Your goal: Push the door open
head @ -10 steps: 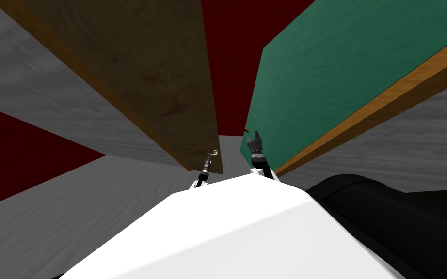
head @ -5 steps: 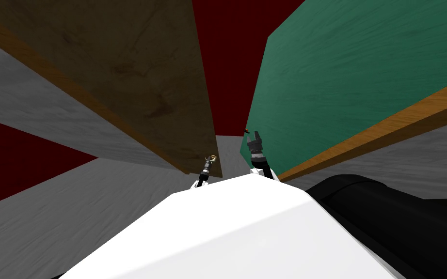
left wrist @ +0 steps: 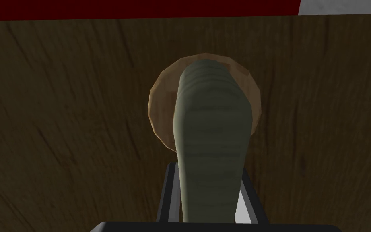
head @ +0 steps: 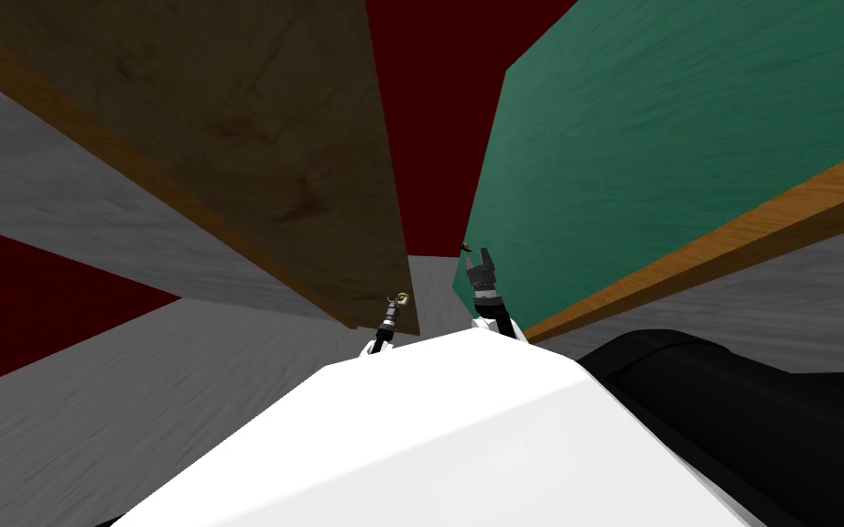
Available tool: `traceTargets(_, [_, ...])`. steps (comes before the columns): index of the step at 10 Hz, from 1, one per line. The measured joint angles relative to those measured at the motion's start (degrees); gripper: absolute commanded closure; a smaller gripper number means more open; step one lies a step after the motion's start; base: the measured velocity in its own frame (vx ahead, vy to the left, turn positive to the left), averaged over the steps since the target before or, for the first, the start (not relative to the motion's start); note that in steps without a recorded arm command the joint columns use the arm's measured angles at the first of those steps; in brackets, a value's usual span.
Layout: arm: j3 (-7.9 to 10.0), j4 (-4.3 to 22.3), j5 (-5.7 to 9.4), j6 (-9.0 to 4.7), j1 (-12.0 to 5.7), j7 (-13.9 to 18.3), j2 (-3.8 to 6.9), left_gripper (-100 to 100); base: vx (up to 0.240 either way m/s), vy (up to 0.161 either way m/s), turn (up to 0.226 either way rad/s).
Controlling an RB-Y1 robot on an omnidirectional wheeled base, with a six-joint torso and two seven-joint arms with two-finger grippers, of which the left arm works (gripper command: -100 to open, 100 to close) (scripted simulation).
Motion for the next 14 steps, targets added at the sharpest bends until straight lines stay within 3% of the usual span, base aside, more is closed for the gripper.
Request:
traceTargets(4, [2.19,-0.4,-0.47,0.56,1.12,-0.02,0.84,100,0.119,-0.089,-0.008])
traceTargets(8, [5.34,-0.63,-0.74,1.38,0.36,-0.63,0.81,100,0.126,-0.078,-0.011])
traceTargets(11, [7.41,-0.19,-0.92,0.6,0.42,-0.91,1.06,100,0.089,-0.05,0.004])
traceTargets(14, [9.63,-0.32,-1.11,0.8,0.76,-1.01,1.45,100,0.096,-0.063,-0.004])
